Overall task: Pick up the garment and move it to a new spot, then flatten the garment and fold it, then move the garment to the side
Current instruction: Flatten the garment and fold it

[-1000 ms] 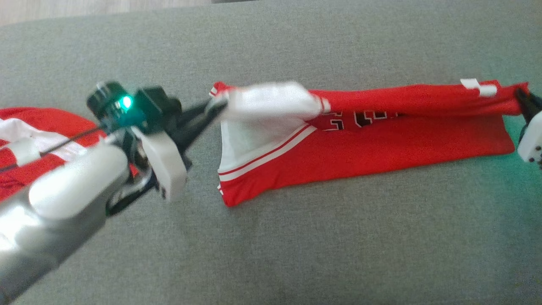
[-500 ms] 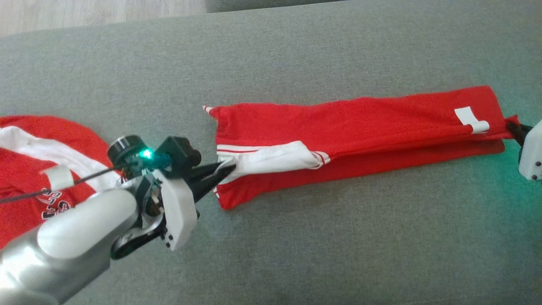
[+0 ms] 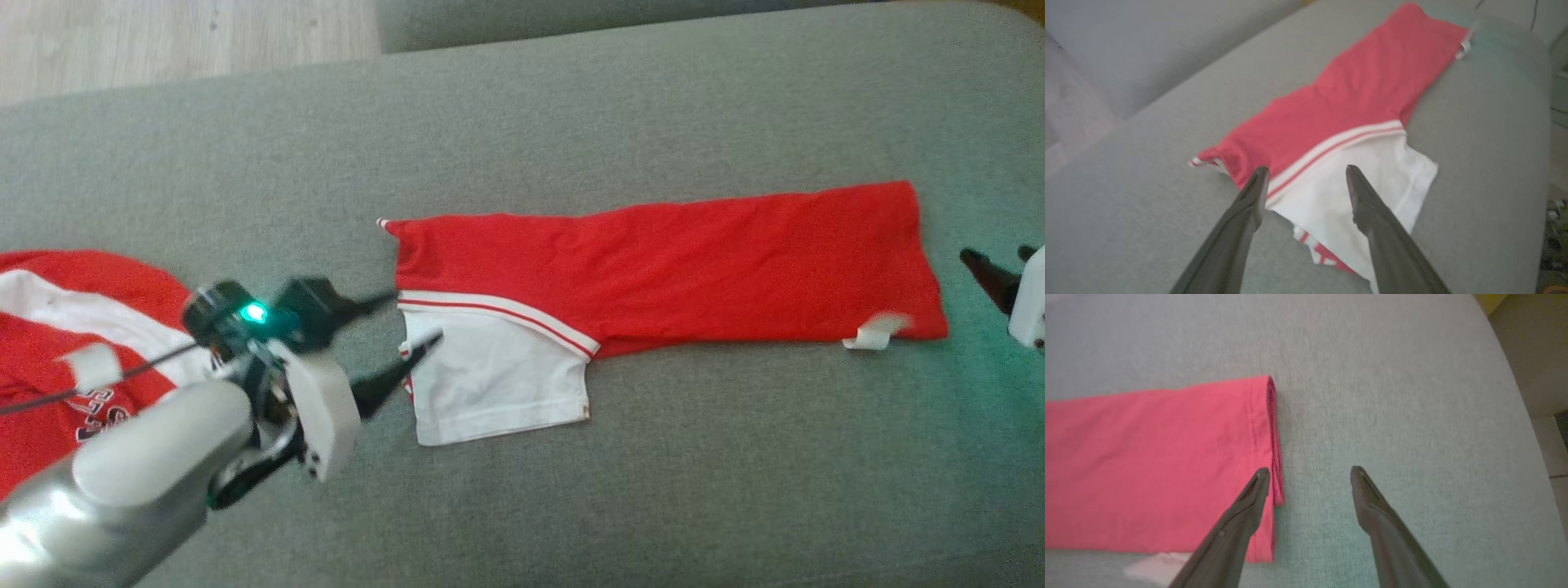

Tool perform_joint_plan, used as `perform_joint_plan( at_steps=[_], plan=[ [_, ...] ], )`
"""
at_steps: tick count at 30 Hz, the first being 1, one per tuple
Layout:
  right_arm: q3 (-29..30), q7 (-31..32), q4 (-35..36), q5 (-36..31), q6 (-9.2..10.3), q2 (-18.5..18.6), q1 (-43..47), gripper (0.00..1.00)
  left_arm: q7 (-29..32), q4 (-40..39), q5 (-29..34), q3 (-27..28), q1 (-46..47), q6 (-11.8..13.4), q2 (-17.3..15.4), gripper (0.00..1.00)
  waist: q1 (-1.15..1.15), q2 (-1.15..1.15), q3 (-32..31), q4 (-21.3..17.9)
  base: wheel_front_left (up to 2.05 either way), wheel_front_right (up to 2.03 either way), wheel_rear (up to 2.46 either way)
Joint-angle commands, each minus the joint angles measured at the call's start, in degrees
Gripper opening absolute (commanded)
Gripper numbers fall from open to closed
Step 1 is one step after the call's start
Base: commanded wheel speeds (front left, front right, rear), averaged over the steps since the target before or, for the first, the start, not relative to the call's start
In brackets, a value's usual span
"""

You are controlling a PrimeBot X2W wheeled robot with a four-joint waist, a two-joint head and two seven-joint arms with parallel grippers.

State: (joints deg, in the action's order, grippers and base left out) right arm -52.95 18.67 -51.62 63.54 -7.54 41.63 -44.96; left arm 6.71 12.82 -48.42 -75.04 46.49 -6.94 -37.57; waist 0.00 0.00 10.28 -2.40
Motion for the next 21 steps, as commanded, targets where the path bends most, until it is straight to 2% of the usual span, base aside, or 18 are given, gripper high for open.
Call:
perform_joint_plan(
  at_steps=[1,4,9,13,17,21],
  plan=[
    [0.93,-1.75,1.07,0.70,0.05,1.83,0.47,1.00,-2.26,-0.29,-0.81,4.73,1.80,1.30,-1.25,1.00,0.00,0.00,-1.03,-0.53,0.00,0.00,0.00],
    [3.10,-6.92,2.90,1.58,0.05,1.71,-0.54,1.00,-7.75,0.54,-2.50,8.76,1.10,4.75,-0.84,1.00,0.00,0.00,-2.27,-0.99,0.00,0.00,0.00],
    [6.97,-19.95,6.90,1.84,0.05,0.10,-0.23,1.00,-19.39,0.83,-6.41,17.61,-1.99,11.98,1.19,1.00,0.00,0.00,-4.12,-1.27,0.00,0.00,0.00],
    [10.05,-30.49,9.66,0.84,0.05,-2.03,2.27,1.00,-21.61,-1.05,-8.17,27.08,-7.40,16.00,4.52,1.00,0.00,0.00,-5.26,-1.16,0.00,0.00,0.00],
    [14.57,-33.52,12.14,-3.58,0.05,-4.53,5.65,1.00,-21.68,-4.74,-2.74,38.87,-16.70,16.64,9.67,1.00,0.00,0.00,-5.87,-1.07,0.00,0.00,0.00],
    [26.17,-33.64,17.73,-14.71,0.05,-9.17,11.27,1.00,-21.69,-6.90,4.30,47.42,-26.10,13.82,15.60,1.00,0.00,0.00,-6.20,-1.07,0.00,0.00,0.00]
  ],
)
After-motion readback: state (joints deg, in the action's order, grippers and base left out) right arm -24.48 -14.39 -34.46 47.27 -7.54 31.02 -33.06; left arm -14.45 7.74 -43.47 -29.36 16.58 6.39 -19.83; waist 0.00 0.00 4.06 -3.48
